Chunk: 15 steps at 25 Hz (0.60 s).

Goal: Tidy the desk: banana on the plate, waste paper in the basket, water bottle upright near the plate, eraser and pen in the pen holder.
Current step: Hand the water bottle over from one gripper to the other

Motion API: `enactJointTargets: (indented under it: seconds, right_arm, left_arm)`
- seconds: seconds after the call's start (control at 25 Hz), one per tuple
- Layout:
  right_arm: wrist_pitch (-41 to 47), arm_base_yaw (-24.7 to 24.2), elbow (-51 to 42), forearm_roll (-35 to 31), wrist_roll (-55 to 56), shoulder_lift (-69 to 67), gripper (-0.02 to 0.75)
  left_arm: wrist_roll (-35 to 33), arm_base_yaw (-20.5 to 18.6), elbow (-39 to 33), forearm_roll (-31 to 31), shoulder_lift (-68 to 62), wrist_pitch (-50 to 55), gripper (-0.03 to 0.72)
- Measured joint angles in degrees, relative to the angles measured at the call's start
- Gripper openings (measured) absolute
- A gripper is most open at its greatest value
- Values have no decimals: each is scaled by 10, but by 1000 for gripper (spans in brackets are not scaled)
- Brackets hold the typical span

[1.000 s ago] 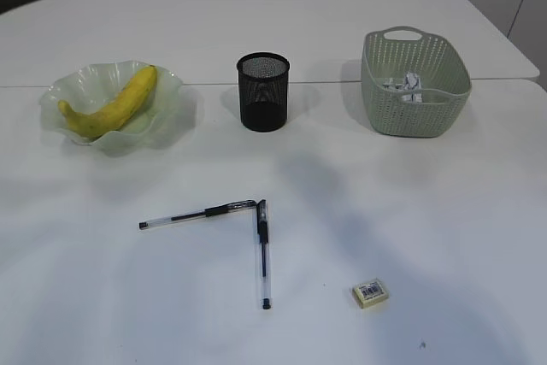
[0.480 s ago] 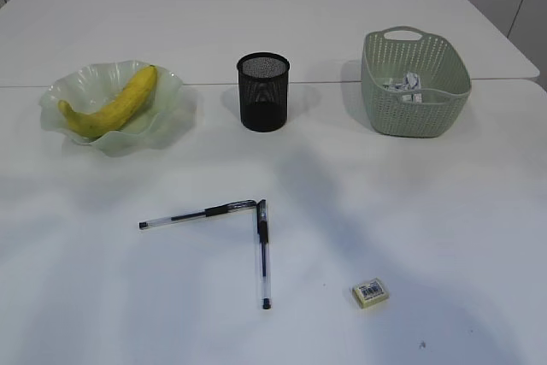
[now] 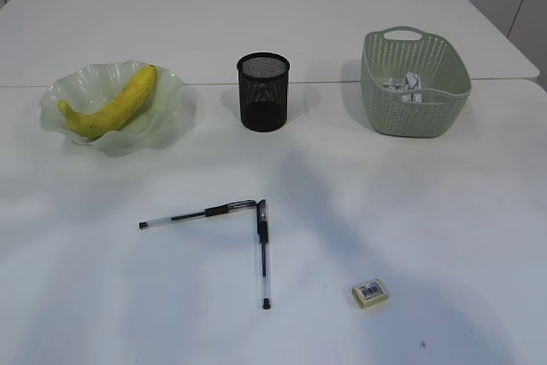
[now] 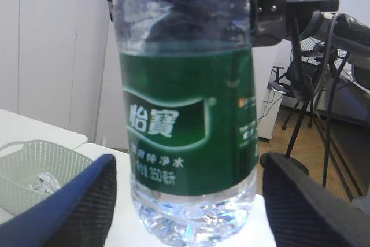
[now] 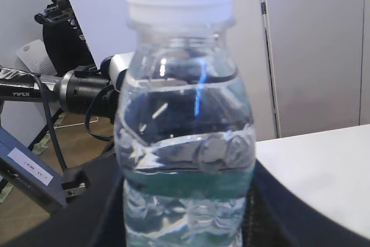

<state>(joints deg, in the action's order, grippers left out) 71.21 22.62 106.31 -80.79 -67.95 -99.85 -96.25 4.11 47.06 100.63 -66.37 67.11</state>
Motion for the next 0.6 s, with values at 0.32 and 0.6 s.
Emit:
enactJointTargets:
  seconds: [0.32, 0.6]
  right_arm:
    - [0, 12, 0, 0, 3, 0, 350]
    - [-7, 21, 0, 4, 3, 0, 350]
  left_arm:
    - [0, 0, 0, 0, 0, -2, 558]
    - [3, 0, 1, 0, 0, -2, 559]
